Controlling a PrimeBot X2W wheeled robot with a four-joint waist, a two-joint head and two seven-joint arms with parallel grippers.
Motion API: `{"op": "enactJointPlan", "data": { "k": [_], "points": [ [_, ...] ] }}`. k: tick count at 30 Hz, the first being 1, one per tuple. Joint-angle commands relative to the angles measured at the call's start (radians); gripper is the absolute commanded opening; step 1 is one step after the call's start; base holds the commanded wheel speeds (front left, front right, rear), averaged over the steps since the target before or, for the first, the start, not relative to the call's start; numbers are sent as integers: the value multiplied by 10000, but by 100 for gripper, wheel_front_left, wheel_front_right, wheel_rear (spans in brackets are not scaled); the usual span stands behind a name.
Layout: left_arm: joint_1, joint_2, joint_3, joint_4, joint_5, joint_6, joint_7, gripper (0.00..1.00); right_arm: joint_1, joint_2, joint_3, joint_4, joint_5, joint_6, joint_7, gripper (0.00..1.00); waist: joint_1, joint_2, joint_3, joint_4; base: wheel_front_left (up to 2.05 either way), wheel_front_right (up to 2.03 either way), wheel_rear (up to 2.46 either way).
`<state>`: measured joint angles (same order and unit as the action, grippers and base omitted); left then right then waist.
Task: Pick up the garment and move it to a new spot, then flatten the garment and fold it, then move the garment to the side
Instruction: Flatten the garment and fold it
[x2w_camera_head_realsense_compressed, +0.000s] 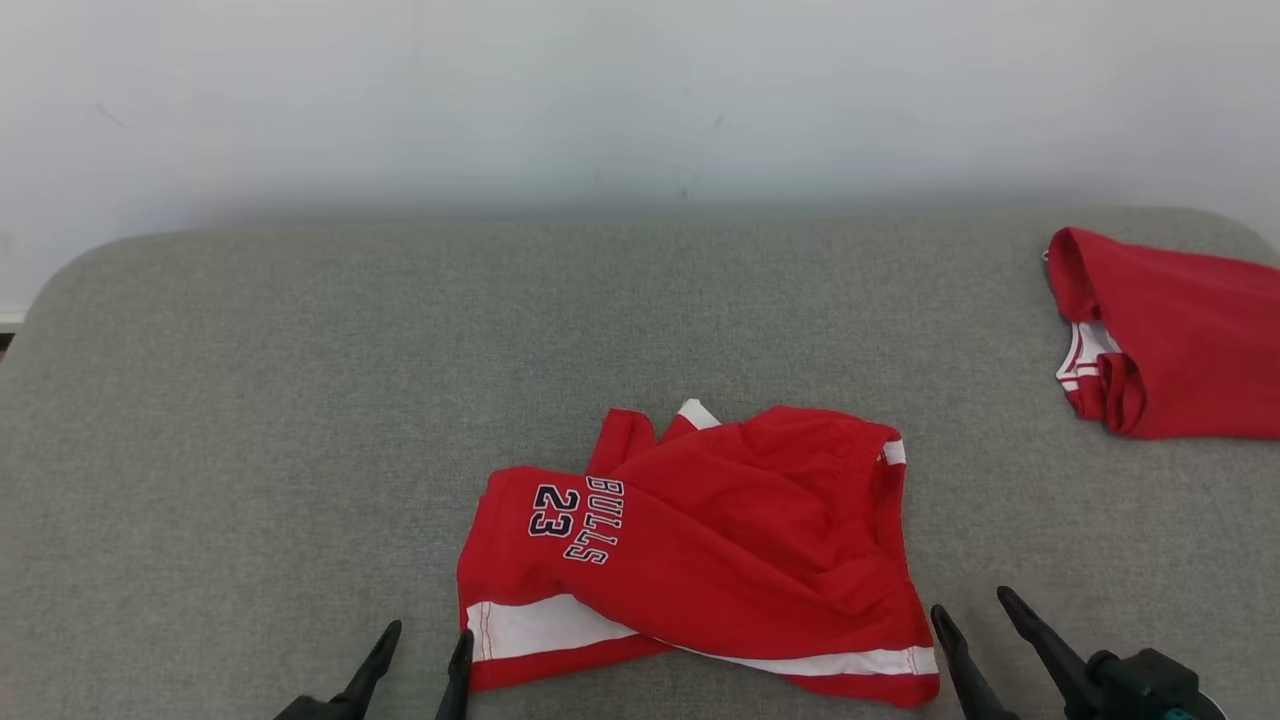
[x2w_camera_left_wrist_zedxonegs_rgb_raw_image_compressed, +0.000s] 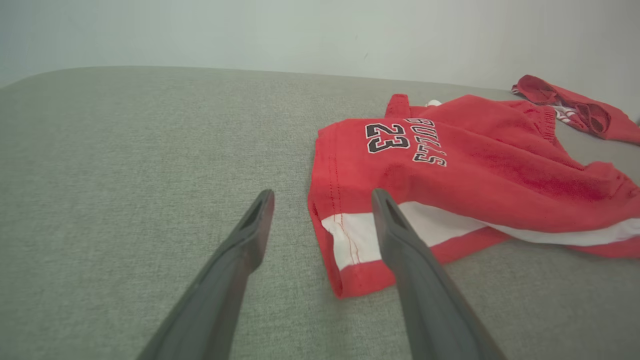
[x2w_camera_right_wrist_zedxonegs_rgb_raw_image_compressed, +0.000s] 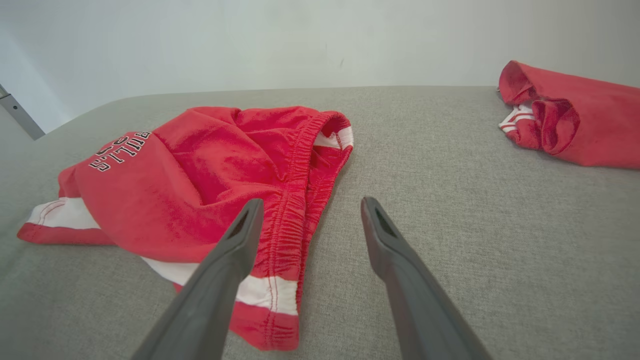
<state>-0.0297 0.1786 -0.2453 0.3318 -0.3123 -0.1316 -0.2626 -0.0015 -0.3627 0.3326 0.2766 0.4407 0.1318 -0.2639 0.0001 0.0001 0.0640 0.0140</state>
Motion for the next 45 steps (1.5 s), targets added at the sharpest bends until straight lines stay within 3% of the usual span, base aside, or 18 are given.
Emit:
{"op": "enactJointPlan", "data": {
  "k": [1, 13, 24, 25, 26, 27, 28, 29, 30, 39, 45],
  "points": [
    [-230, 79, -120, 165, -189, 24, -29, 100, -145, -77, 141, 122, 94, -27, 0, 100, -1, -1, 217, -94, 0, 0, 0],
    [-1454, 375, -1482, 2156, -1192, 24, -29, 100, -1026, -432, 1691, 1169, 717, -27, -2, 100, -1, -1, 613, -334, 0, 0, 0],
    [-1908, 270, -2020, 2585, -1766, 24, -29, 100, -1510, -459, 2718, 1430, 1150, -27, -2, 100, -1, -1, 755, -385, 0, 0, 0],
    [-1937, 259, -2094, 2677, -1828, 24, -28, 98, -1562, -449, 2821, 1467, 1216, -27, 0, 100, -1, -1, 761, -379, 0, 0, 0],
    [-1967, 245, -2155, 2755, -1887, 22, -28, 82, -1623, -440, 2899, 1490, 1253, -27, -2, 98, -1, -1, 765, -376, 0, 0, 0],
    [-2005, 226, -2207, 2815, -1949, 22, -26, 65, -1680, -415, 3009, 1491, 1317, -27, -1, 49, -1, -1, 764, -368, 0, 0, 0],
    [-2047, 212, -2278, 2774, -1961, 22, -28, 49, -1733, -408, 3152, 1486, 1319, -27, -1, 30, -1, -1, 758, -359, 0, 0, 0],
    [-2088, 205, -2255, 2669, -1971, 22, -28, 13, -1800, -400, 3217, 1441, 1328, -27, -1, 0, -1, -1, 753, -351, 0, 0, 0],
    [-2086, 194, -2148, 2544, -1985, 24, -29, 0, -1838, -386, 3227, 1396, 1391, -27, -1, 0, -1, -1, 744, -340, 0, 0, 0],
    [-1567, 181, -1578, 1371, -1581, 23, -31, 0, -1673, -469, 2870, 562, 1302, -27, -3, 0, -1, -1, 551, -257, 0, 0, 0],
    [-2231, 590, -1330, 70, -1836, 22, -29, 0, -2156, -535, 2287, -392, 1545, -27, -1, 0, -1, -1, 512, -229, 0, 0, 0]
  ]
}}
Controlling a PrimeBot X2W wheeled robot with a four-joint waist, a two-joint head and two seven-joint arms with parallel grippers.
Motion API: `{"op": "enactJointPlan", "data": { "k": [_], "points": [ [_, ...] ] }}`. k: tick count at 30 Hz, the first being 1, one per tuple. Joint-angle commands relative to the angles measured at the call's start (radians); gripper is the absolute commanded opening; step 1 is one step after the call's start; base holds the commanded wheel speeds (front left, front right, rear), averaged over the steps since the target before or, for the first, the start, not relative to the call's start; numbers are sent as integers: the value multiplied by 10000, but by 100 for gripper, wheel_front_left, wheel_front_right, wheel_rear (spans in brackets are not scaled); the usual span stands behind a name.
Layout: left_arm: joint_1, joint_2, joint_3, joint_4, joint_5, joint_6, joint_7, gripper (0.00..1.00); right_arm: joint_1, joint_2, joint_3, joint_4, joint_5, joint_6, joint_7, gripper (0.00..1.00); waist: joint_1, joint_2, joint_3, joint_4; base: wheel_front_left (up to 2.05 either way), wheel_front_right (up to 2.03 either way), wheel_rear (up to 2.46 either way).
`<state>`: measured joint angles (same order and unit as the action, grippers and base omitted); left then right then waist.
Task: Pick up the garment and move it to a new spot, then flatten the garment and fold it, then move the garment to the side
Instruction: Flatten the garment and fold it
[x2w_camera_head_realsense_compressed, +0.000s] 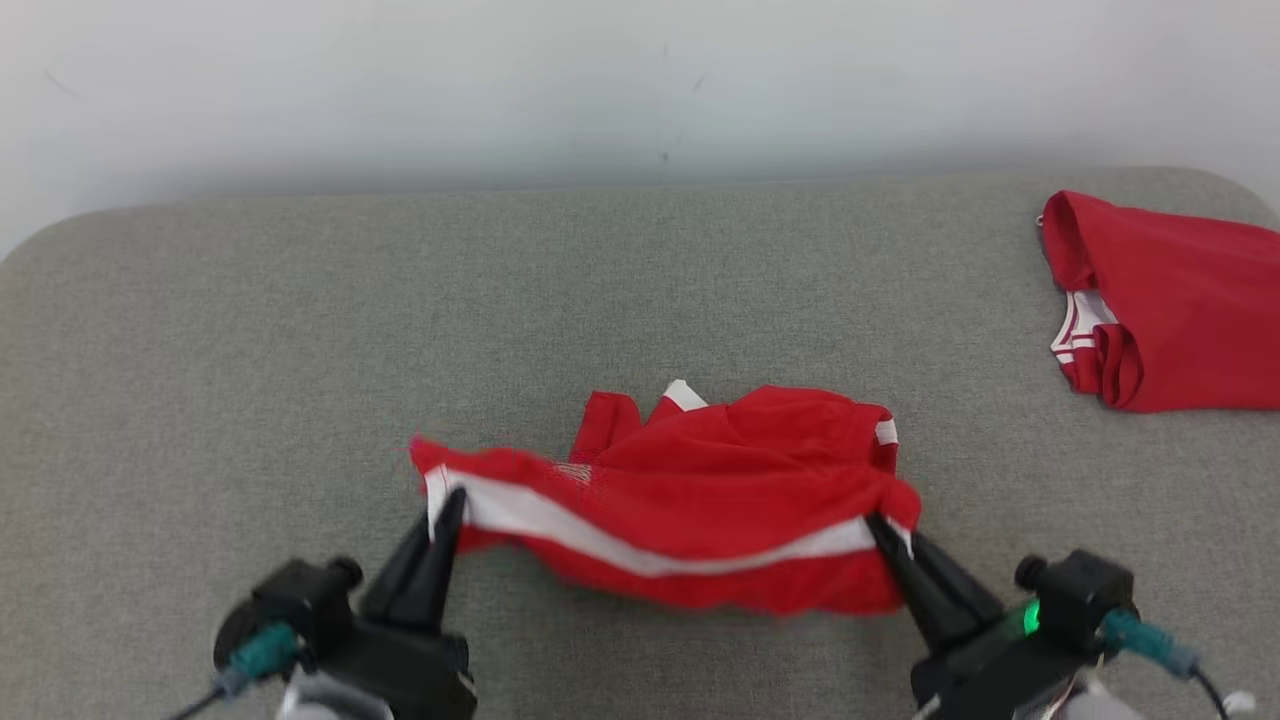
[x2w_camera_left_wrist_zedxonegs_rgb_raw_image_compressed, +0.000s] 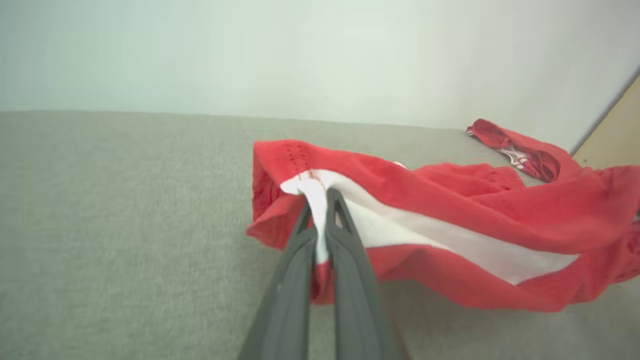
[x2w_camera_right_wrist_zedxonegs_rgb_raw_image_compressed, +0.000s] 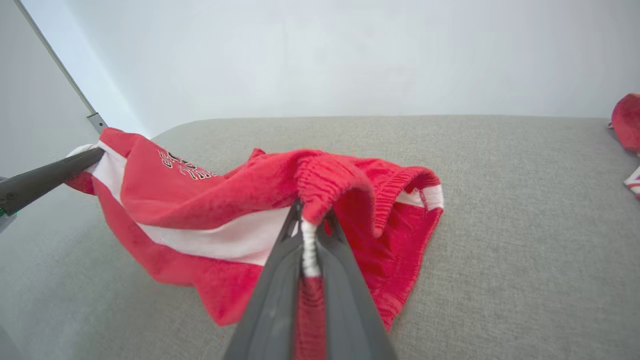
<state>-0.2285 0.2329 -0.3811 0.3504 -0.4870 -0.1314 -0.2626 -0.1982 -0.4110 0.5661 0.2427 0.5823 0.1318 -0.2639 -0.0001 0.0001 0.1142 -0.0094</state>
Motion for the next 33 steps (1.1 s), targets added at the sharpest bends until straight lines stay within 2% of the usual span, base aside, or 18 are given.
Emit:
{"op": "enactJointPlan", "data": {
  "k": [1, 7, 11, 14, 20, 21, 25, 33],
  "points": [
    [-458, 154, 1, -295, -188, 20, -29, 0, -360, -80, -115, -185, 211, -27, -1, 0, 1, -1, 45, 8, 0, 0, 0],
    [-2951, 1033, -805, -829, -1122, 22, 114, 0, -2356, -356, -188, -441, 849, -27, -1, 0, 1, -1, 647, -67, 0, 0, 0],
    [-5380, 1572, -1392, -893, -2044, 21, 840, 0, -4493, -474, -199, -126, 1654, -27, 1, 0, 1, -1, 1644, -145, 0, 0, 0],
    [-7364, 1747, -1563, -624, -2862, 21, 1466, 0, -6376, -585, -248, 228, 2277, -27, 186, 0, 1, -1, 2540, -135, 0, 0, 0],
    [-11137, 1859, -1956, 336, -3646, 21, 2536, 0, -10275, -869, -411, 1032, 3194, -27, 960, 0, 1, -1, 4244, -128, 0, 0, 0],
    [-11137, 1859, -1956, 336, -3646, 21, 2536, 0, -10275, -869, -411, 1032, 3194, -27, 960, 0, 1, -1, 4244, -128, 0, 0, 0],
    [-13155, 1824, -2111, 1211, -4023, 20, 2636, 0, -12478, -754, -447, 1820, 3384, -27, 1335, 0, 1, -1, 4923, -180, 0, 0, 0],
    [-16041, 1497, -2745, 3024, -4485, 21, 2367, 0, -15812, -548, 151, 4103, 3107, -27, 1672, 0, 1, -1, 5612, -106, 0, 0, 0]
  ]
}}
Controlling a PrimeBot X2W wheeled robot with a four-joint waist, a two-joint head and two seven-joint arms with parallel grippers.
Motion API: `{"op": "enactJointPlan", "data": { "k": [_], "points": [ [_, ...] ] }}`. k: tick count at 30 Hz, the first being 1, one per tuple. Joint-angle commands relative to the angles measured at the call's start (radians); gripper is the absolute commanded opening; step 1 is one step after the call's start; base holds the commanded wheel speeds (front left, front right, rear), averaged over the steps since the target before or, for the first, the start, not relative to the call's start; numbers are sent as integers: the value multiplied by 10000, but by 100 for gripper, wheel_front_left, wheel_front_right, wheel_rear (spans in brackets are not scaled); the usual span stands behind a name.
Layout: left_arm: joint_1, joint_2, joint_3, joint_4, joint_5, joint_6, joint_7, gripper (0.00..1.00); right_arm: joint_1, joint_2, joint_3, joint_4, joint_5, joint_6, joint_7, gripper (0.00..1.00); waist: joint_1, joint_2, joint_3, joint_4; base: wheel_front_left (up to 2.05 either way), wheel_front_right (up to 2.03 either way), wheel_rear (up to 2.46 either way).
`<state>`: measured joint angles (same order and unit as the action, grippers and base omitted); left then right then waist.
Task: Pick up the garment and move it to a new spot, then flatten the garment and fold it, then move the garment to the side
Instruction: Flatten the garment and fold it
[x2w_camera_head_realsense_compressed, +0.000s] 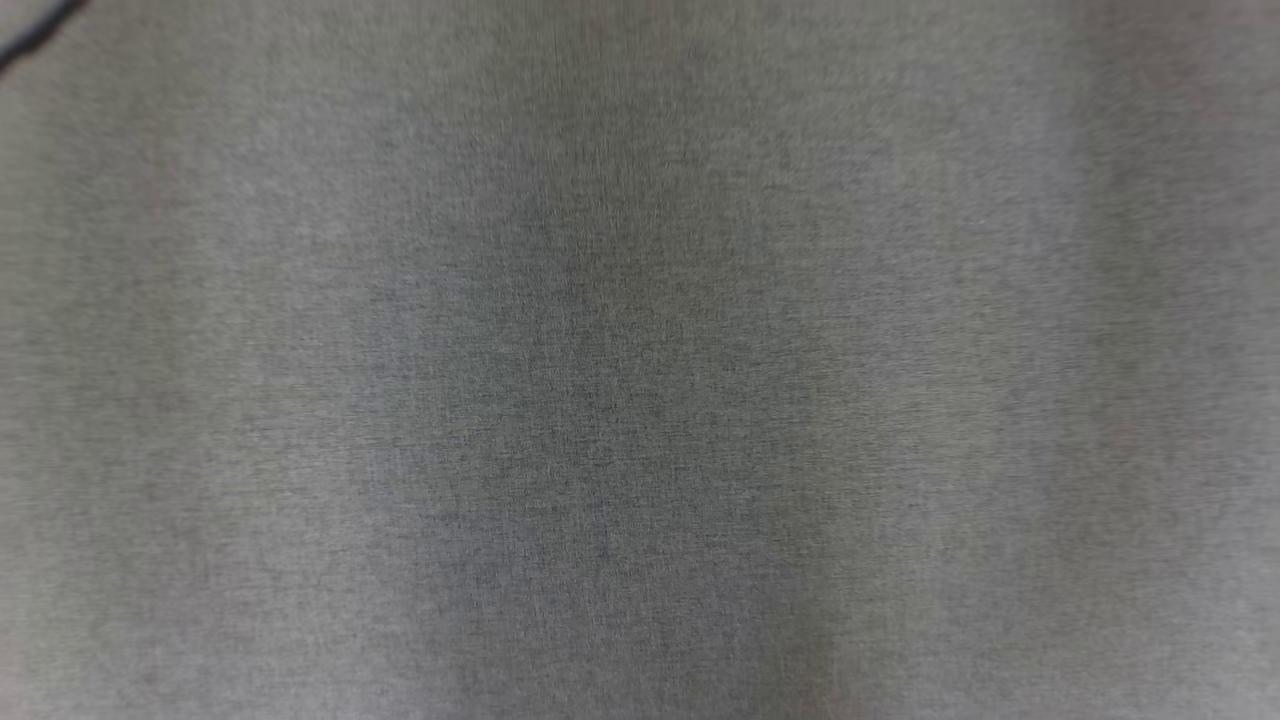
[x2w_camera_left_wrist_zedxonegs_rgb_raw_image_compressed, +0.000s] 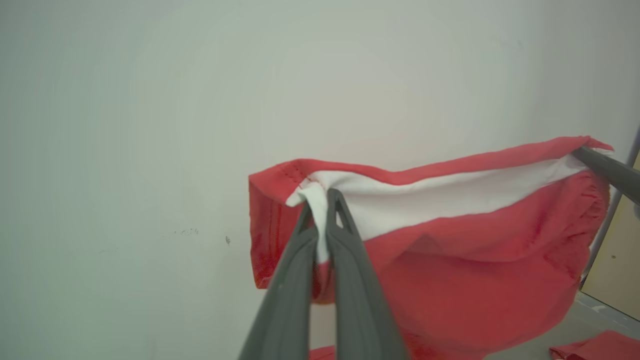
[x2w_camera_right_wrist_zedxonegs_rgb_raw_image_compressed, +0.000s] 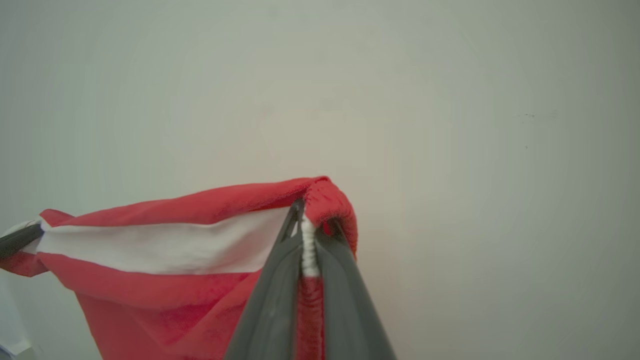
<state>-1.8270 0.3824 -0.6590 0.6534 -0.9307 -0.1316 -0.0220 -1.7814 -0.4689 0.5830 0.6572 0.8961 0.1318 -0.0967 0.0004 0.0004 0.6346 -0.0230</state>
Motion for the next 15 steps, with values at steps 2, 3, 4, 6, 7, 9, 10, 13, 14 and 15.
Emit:
{"op": "enactJointPlan", "data": {
  "k": [2, 3, 4, 6, 7, 9, 10, 13, 14, 15],
  "points": [
    [-452, -48, -164, 196, -176, 23, -95, 0, -484, 45, 162, 303, -37, -27, -56, 0, -4, -4, 520, 62, 0, 0, 0],
    [-596, -70, -295, 284, -222, 23, -132, 0, -676, 56, 268, 469, -30, -27, -89, 0, -4, -4, 572, 74, 0, 0, 0],
    [-721, -91, -376, 387, -314, 23, -190, 0, -821, 68, 320, 648, 33, -27, -144, 0, -4, -4, 613, 94, 0, 0, 0],
    [-914, -148, -622, 523, -382, 23, -280, 0, -1045, 94, 483, 938, 126, -27, -264, 0, -4, -4, 692, 129, 0, 0, 0],
    [-975, -182, -683, 614, -497, 23, -362, 0, -1120, 109, 561, 1057, 174, -27, -312, 0, -4, -4, 723, 146, 0, 0, 0],
    [-1059, -206, -883, 705, -698, 23, -514, 0, -1240, 139, 733, 1247, 235, -27, -472, 0, -4, -4, 781, 176, 0, 0, 0],
    [-1058, -217, -1024, 749, -775, 23, -517, 0, -1252, 141, 834, 1311, 300, -27, -520, 0, -4, -4, 802, 195, 0, 0, 0],
    [-1080, -152, -1320, 843, -1010, 23, -720, 0, -1241, 109, 1134, 1492, 506, -27, -672, 0, -4, -4, 852, 230, 0, 0, 0],
    [-1055, -138, -1420, 861, -1062, 23, -791, 0, -1181, 110, 1228, 1534, 581, -27, -754, 0, -4, -4, 852, 234, 0, 0, 0],
    [-992, -115, -1499, 895, -1164, 23, -878, 0, -1091, 104, 1333, 1561, 663, -27, -822, 0, -4, -4, 835, 237, 0, 0, 0]
  ]
}}
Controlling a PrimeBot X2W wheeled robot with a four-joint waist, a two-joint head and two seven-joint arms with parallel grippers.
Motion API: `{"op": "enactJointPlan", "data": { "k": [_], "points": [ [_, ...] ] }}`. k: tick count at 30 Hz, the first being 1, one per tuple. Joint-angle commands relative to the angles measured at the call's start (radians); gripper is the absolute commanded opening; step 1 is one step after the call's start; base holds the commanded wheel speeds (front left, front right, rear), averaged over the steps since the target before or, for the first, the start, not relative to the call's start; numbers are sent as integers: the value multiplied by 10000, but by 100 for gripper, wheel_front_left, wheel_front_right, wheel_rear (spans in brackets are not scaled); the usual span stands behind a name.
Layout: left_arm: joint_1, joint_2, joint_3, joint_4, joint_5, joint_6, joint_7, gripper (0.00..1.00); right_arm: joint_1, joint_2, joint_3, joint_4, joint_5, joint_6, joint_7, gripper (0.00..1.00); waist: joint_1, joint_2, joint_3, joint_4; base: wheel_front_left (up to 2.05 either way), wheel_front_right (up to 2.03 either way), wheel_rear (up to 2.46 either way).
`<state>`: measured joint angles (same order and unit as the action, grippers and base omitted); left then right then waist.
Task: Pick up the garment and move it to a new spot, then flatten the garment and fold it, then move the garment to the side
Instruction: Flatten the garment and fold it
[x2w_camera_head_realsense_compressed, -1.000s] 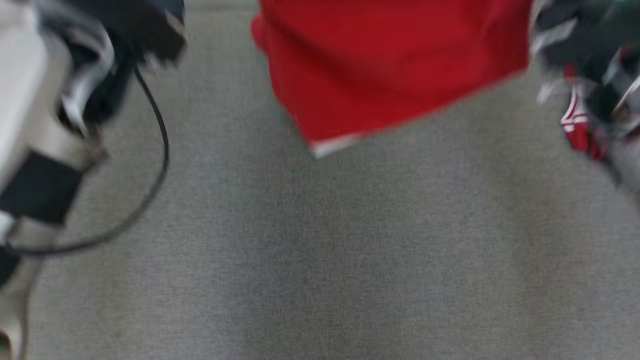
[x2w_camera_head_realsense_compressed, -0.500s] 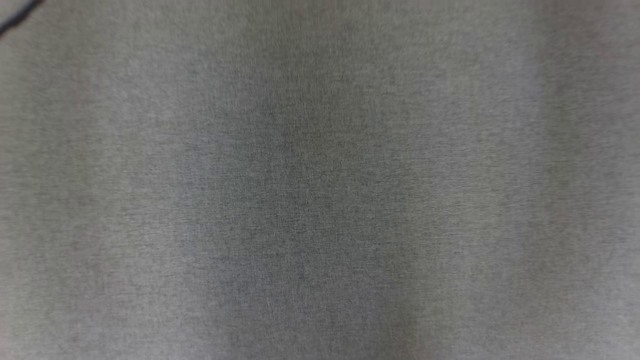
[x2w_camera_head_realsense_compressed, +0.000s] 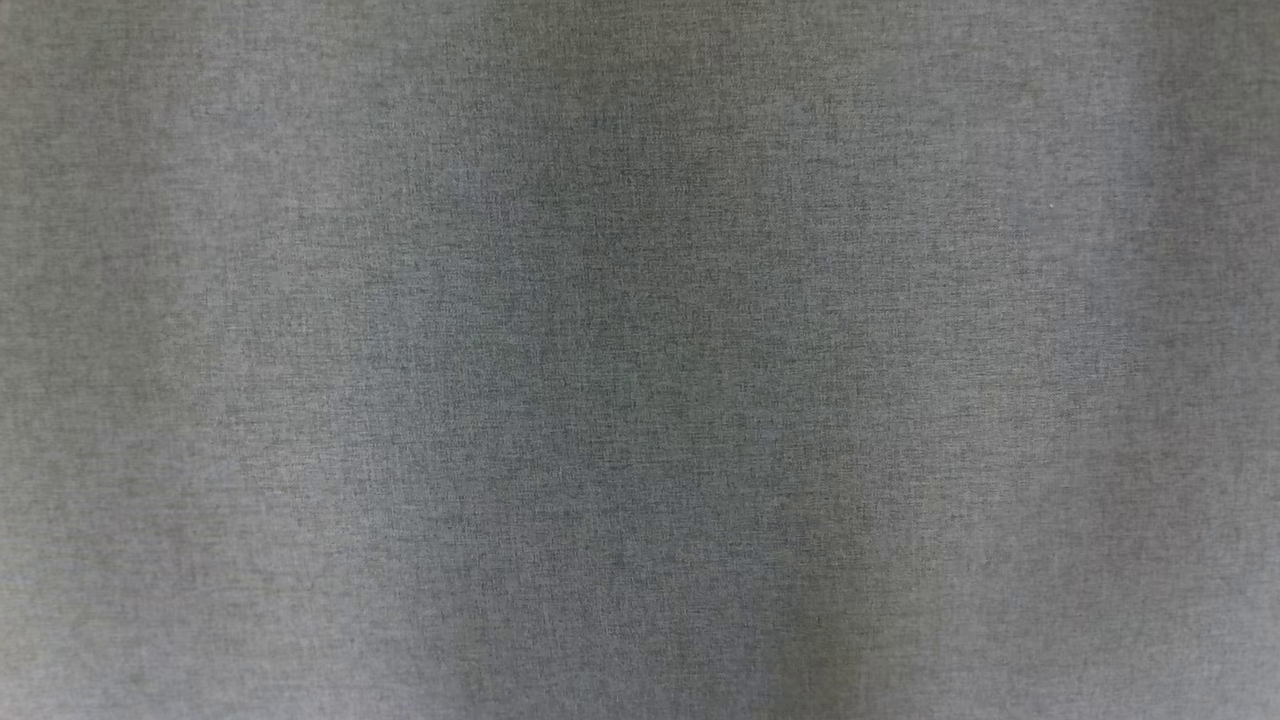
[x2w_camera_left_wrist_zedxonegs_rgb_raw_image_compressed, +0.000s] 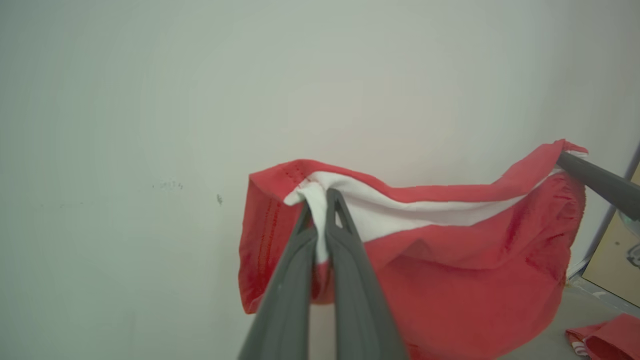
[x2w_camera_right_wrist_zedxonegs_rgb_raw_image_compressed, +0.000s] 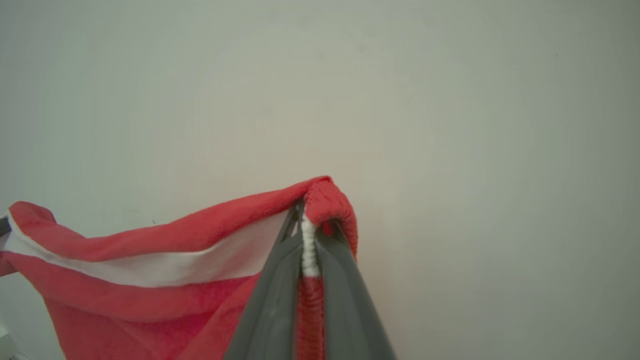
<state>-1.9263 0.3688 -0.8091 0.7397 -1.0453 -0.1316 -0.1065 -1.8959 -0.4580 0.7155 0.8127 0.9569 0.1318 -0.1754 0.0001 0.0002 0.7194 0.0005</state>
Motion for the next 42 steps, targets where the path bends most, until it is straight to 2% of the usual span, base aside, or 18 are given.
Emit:
{"op": "enactJointPlan", "data": {
  "k": [1, 8, 13, 17, 20, 25, 30, 37, 42],
  "points": [
    [123, 48, -90, 59, -114, 23, -106, 0, 168, -2, 129, 0, 126, -27, -107, 0, -1, -2, -52, -4, 0, 0, 0],
    [1658, 377, -571, -462, -736, 23, -1153, 0, 1581, -225, 1074, -888, 734, -28, -677, 0, -1, -2, -892, -97, 0, 0, 0],
    [3720, 869, -530, -1460, -878, 23, -1563, 0, 3613, -601, 1449, -2237, 970, -28, -897, 0, -1, -2, -1859, -169, 0, 0, 0],
    [5379, 1098, 75, -2343, -648, 103, -1590, 0, 5127, -863, 972, -3230, 727, -28, -904, 0, -1, -2, -2450, -189, 0, 0, 0],
    [7343, 1204, 779, -3432, -89, 430, -1583, 0, 6937, -1084, 445, -4154, 352, -28, -900, 0, -1, -2, -2936, -194, 0, 0, 0],
    [10643, 923, 1956, -5127, 881, 822, -1587, 0, 9855, -1369, -257, -5488, -353, -28, -904, 0, -1, -2, -3644, -170, 0, 0, 0],
    [13580, 538, 2552, -6100, 1657, 804, -1587, 0, 12436, -1298, -717, -6360, -536, -26, -902, 0, -1, -2, -4198, -273, 0, 0, 0],
    [16236, -109, 3314, -5998, 2335, 499, -1589, 0, 15058, -1049, -1129, -6772, -798, -28, -905, 0, -1, -2, -4748, -336, 0, 0, 0],
    [17475, -651, 3879, -5687, 2607, 267, -1588, 0, 16635, -839, -1312, -6937, -1042, -28, -905, 0, -1, -2, -5122, -264, 0, 0, 0]
  ]
}}
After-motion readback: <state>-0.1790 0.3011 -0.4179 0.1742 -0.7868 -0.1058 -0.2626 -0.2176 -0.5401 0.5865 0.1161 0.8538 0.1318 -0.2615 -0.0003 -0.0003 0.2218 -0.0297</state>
